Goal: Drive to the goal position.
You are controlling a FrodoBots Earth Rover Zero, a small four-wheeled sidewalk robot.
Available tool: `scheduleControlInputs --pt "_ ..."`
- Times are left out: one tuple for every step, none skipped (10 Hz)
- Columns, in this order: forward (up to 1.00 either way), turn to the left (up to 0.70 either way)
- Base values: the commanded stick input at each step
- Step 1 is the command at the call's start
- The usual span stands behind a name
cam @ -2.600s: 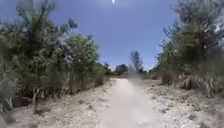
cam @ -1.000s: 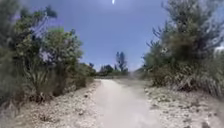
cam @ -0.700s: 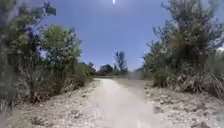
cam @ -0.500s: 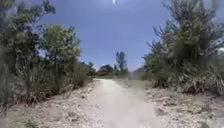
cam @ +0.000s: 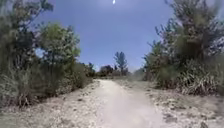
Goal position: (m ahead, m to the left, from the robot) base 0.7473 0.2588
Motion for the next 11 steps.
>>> scheduleControlInputs --pt "0.45 0.0" --pt "0.45 0.0" --pt "0.45 0.0" --pt "0.45 0.0" --pt "0.45 0.0" --pt "0.45 0.0" --pt "0.45 0.0" --pt "0.45 0.0" --pt "0.45 0.0" --pt "0.45 0.0" --pt "0.45 0.0"
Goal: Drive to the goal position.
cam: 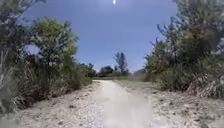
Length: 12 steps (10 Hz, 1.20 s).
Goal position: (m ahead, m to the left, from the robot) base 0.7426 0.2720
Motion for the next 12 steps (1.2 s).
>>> scheduleControlInputs --pt "0.45 0.0" --pt "0.45 0.0" --pt "0.45 0.0" --pt "0.45 0.0" --pt "0.45 0.0" --pt "0.45 0.0" --pt "0.45 0.0" --pt "0.45 0.0" --pt "0.45 0.0" --pt "0.45 0.0" --pt "0.45 0.0" --pt "0.45 0.0"
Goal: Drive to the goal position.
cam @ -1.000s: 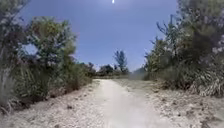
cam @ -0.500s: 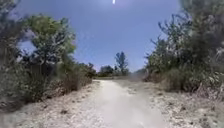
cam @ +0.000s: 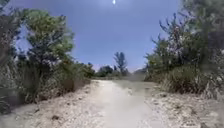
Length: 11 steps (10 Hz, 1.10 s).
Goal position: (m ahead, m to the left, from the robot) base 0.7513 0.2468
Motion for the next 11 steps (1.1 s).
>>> scheduleControlInputs --pt "0.45 0.0" --pt "0.45 0.0" --pt "0.45 0.0" --pt "0.45 0.0" --pt "0.45 0.0" --pt "0.45 0.0" --pt "0.45 0.0" --pt "0.45 0.0" --pt "0.45 0.0" --pt "0.45 0.0" --pt "0.45 0.0"
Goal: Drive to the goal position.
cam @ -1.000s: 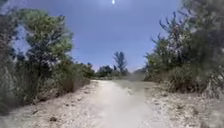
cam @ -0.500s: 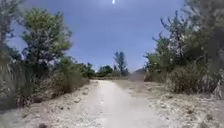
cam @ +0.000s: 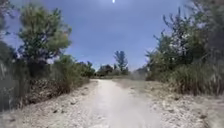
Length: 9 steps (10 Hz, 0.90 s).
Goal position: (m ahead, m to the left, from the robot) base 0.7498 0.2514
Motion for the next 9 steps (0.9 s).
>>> scheduleControlInputs --pt "0.45 0.0" --pt "0.45 0.0" --pt "0.45 0.0" --pt "0.45 0.0" --pt "0.45 0.0" --pt "0.45 0.0" --pt "0.45 0.0" --pt "0.45 0.0" --pt "0.45 0.0"
